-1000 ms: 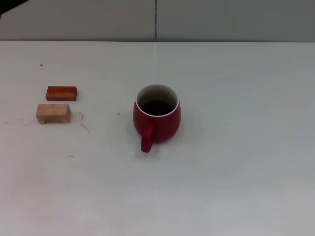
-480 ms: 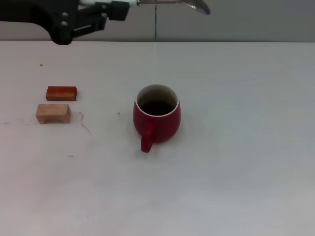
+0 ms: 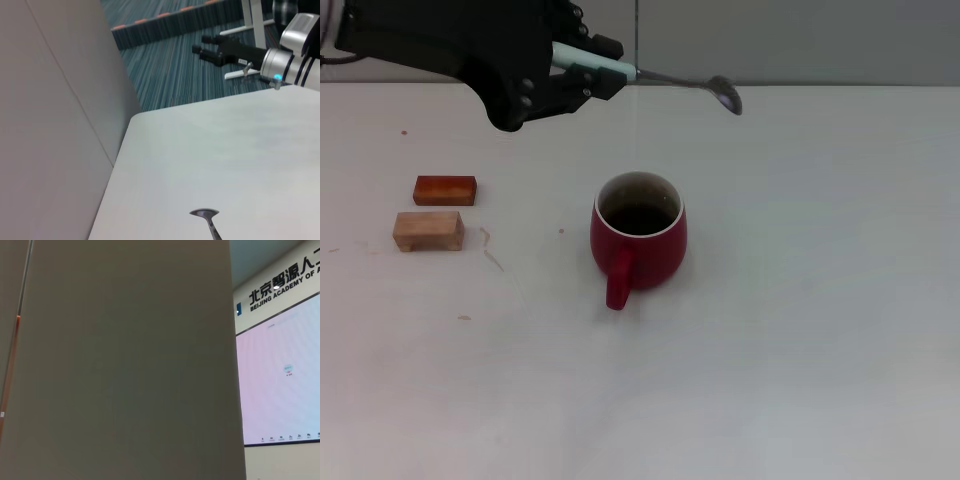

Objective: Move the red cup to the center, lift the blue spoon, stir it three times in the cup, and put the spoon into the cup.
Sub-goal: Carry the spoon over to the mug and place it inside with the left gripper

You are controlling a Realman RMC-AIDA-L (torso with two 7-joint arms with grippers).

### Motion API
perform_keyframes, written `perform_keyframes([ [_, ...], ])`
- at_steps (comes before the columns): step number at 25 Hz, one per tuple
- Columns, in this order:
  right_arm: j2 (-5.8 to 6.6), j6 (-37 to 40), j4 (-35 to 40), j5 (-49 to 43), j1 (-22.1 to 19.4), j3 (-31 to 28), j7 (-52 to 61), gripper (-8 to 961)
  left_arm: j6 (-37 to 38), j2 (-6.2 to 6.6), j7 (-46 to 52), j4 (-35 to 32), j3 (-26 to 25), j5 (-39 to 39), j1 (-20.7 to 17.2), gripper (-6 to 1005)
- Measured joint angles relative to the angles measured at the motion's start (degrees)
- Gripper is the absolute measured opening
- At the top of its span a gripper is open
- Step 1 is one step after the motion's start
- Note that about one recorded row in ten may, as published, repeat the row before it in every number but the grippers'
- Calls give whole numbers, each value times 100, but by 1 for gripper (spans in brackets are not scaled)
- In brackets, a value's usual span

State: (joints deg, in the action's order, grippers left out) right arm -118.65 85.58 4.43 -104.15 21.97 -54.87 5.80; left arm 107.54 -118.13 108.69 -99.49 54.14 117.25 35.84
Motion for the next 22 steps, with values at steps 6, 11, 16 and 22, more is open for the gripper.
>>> perform_keyframes([
  [6, -1, -38, 14, -26, 1, 31, 0, 541, -159, -15, 117, -167, 486, 629, 97, 169],
  [11, -4, -58, 22, -37, -16, 39, 0, 541, -301, -34, 333, -379, 1083, 1225, 121, 170],
  [16, -8, -60, 18, -50, -82, 54, 0, 541, -391, -47, 470, -550, 1566, 1716, 116, 170],
  [22, -9, -60, 0, -70, -131, 98, 0, 541, -460, -57, 585, -644, 2064, 2258, 148, 170],
])
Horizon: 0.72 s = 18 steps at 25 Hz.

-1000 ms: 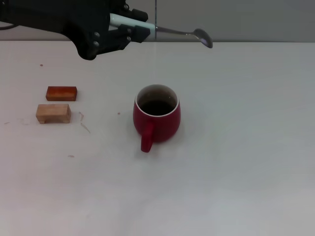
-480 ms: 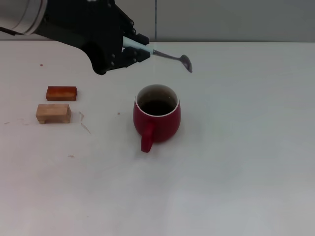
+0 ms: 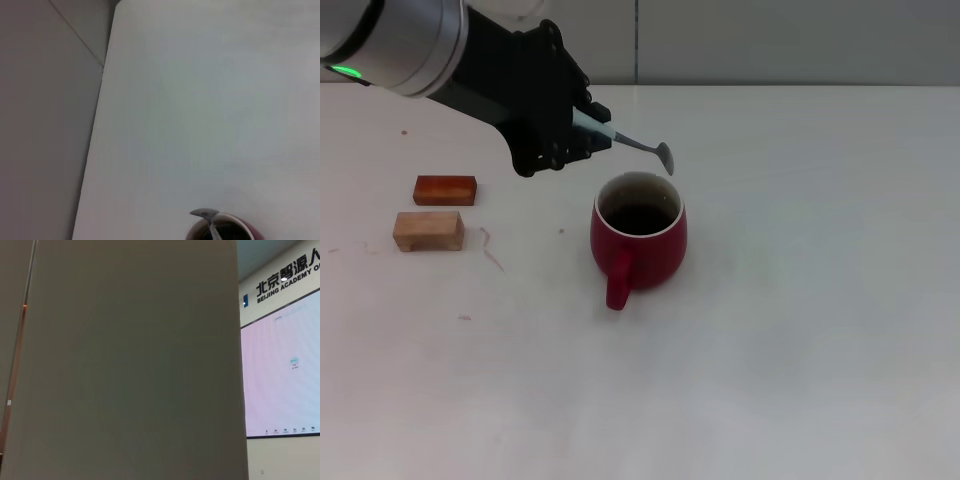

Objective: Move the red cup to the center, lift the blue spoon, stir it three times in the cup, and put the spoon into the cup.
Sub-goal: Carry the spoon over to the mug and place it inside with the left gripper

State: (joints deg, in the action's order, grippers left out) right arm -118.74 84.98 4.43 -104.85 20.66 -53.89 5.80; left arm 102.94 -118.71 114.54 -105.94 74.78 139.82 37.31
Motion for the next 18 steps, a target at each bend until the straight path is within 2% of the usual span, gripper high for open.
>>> perform_keyframes([
  [7, 0, 0, -4, 0, -11, 38, 0, 541, -244, -12, 64, 129, 590, 447, -32, 170],
  [18, -10, 1, -4, -1, -28, 74, 0, 541, -621, -4, 30, 599, 797, 609, -84, 170],
])
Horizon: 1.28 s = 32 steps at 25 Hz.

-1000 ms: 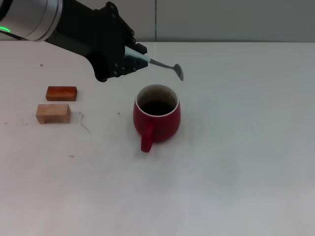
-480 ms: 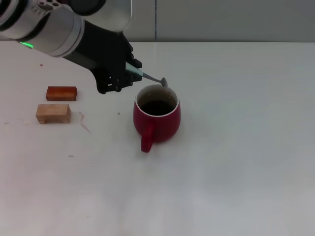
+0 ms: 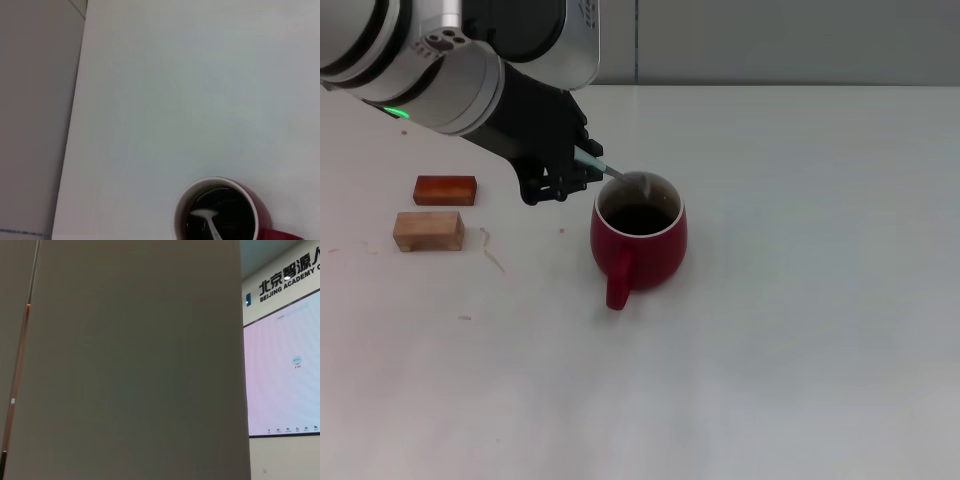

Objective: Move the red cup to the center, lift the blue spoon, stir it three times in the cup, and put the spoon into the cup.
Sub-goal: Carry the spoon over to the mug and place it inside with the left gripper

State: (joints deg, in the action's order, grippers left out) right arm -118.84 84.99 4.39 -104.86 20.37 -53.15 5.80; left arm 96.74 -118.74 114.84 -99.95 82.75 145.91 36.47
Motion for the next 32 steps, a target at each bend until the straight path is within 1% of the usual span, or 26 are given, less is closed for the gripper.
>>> perform_keyframes([
  [7, -8, 21, -32, 0, -56, 28, 0, 541, -156, 15, -84, 339, 82, 31, -42, 169],
  [14, -8, 39, -71, 1, -77, 33, 0, 541, -336, 12, -92, 596, 292, 196, -96, 169],
  [25, -8, 44, -70, 1, -97, 33, 0, 541, -340, 4, -103, 703, 395, 160, -121, 169],
  [32, -7, 44, -79, 1, -106, 33, 0, 541, -433, -8, -103, 878, 508, 17, -45, 170],
])
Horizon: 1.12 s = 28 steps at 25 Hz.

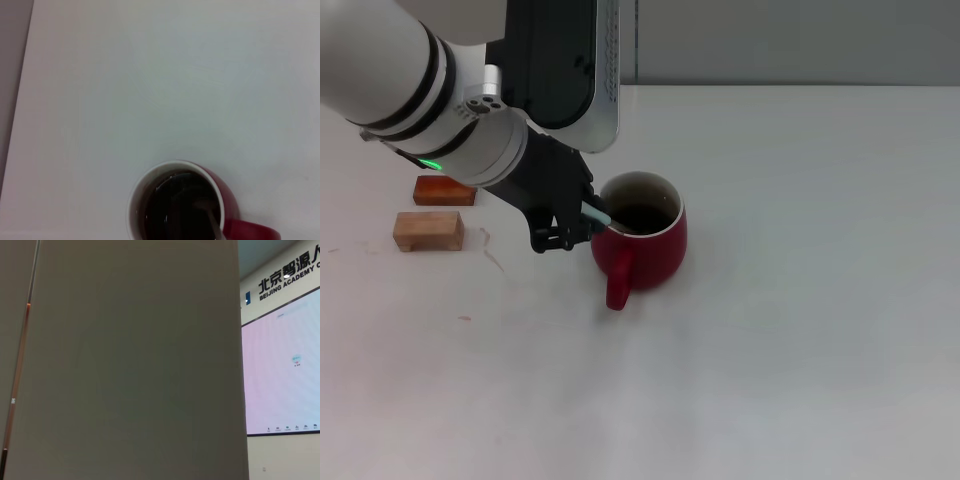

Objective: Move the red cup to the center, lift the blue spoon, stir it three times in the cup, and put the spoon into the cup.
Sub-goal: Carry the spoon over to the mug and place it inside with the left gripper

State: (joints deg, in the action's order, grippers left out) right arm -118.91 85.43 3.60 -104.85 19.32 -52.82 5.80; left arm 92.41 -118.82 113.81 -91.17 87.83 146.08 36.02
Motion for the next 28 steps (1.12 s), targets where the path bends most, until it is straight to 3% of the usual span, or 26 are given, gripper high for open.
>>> perform_keyframes([
  [13, 3, 0, -8, 0, -10, 8, 0, 541, -582, 0, -54, 375, 52, -472, 67, 170],
  [28, 9, -11, -8, 0, -10, 8, 0, 541, -1015, 7, -61, 651, 100, -231, 129, 169],
])
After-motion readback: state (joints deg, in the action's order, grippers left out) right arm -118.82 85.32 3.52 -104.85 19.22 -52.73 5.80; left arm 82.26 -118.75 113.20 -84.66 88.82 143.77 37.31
